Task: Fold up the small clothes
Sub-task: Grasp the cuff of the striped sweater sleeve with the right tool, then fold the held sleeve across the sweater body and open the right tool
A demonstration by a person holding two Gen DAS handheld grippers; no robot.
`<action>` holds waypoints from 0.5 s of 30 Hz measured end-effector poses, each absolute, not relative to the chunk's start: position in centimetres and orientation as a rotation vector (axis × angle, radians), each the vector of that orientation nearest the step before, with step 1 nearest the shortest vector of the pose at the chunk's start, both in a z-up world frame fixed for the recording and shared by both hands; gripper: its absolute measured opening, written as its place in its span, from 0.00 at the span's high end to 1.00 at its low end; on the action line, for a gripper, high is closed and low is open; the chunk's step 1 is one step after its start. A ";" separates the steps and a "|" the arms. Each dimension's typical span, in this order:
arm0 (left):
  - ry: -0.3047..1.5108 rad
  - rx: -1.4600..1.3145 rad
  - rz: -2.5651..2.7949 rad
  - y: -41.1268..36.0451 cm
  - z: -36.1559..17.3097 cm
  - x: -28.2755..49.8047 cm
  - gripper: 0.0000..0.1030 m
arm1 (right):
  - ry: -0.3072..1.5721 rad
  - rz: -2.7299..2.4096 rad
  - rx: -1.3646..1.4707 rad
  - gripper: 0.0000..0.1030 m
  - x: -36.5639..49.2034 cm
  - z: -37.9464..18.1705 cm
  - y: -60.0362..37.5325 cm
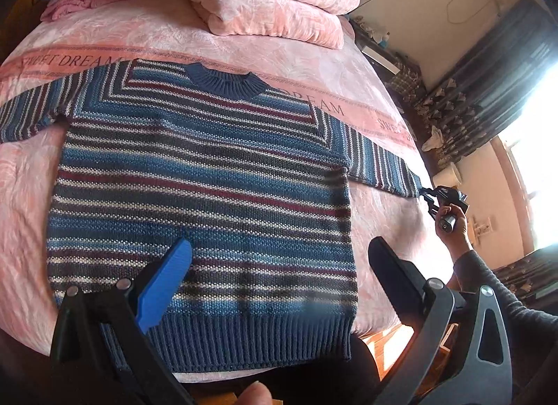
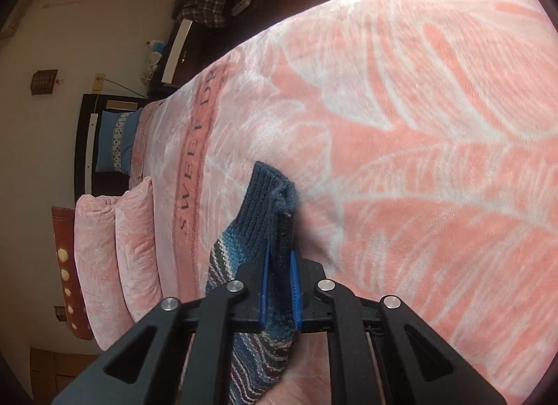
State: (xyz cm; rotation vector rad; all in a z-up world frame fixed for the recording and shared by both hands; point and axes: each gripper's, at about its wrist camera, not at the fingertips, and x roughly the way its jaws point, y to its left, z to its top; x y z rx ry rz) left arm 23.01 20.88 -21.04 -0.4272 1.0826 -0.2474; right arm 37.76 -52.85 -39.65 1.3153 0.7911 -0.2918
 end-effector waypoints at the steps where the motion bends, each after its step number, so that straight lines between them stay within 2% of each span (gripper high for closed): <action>1: 1.084 -0.452 -0.247 21.3 -21.1 23.0 0.03 | 0.781 -0.283 1.285 0.91 37.9 -38.4 -52.8; 8: 0.992 -0.648 -0.257 25.2 -19.7 22.1 0.03 | 0.741 -0.178 1.057 0.91 40.1 -29.0 -48.9; 15: 0.922 -0.674 -0.215 27.8 -18.3 21.2 0.03 | 0.702 -0.037 0.877 0.91 42.2 -21.3 -40.8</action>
